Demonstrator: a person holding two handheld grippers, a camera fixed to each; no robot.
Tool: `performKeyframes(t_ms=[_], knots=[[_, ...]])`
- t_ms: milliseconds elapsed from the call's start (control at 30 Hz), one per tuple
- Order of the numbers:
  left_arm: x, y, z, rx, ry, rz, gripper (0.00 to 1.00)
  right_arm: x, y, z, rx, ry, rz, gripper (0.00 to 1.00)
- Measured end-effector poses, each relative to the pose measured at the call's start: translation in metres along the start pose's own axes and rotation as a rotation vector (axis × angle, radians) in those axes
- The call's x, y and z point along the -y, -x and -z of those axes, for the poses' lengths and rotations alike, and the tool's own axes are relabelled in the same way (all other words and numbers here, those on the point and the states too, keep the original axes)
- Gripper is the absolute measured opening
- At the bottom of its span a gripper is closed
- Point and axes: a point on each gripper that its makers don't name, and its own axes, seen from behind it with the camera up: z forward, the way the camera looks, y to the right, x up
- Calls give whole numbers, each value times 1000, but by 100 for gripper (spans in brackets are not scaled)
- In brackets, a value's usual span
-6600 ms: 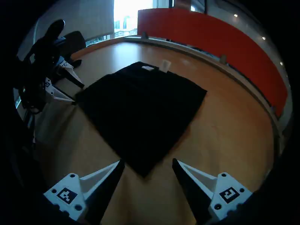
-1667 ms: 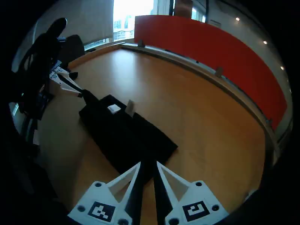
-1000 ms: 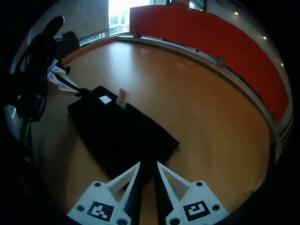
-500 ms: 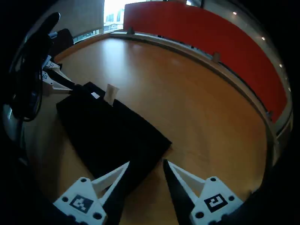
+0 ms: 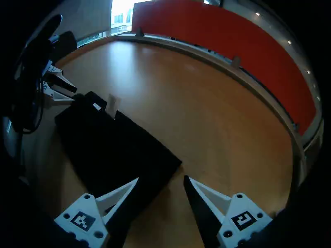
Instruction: Fold towel
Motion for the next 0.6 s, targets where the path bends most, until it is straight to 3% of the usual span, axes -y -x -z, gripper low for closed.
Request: performKeyframes(t_ms=[100,500,600], knots=[[4,-4,-2,-3,-8,-1,70,-5,-4,-1,-3,10,-3,79],[19,-26,1,-39,-36,6,71,-21,-21,-3,-19,45,-9,79],[22,-26,3,-39,-41,16,75,-22,-23,-2,-25,49,-10,79]])
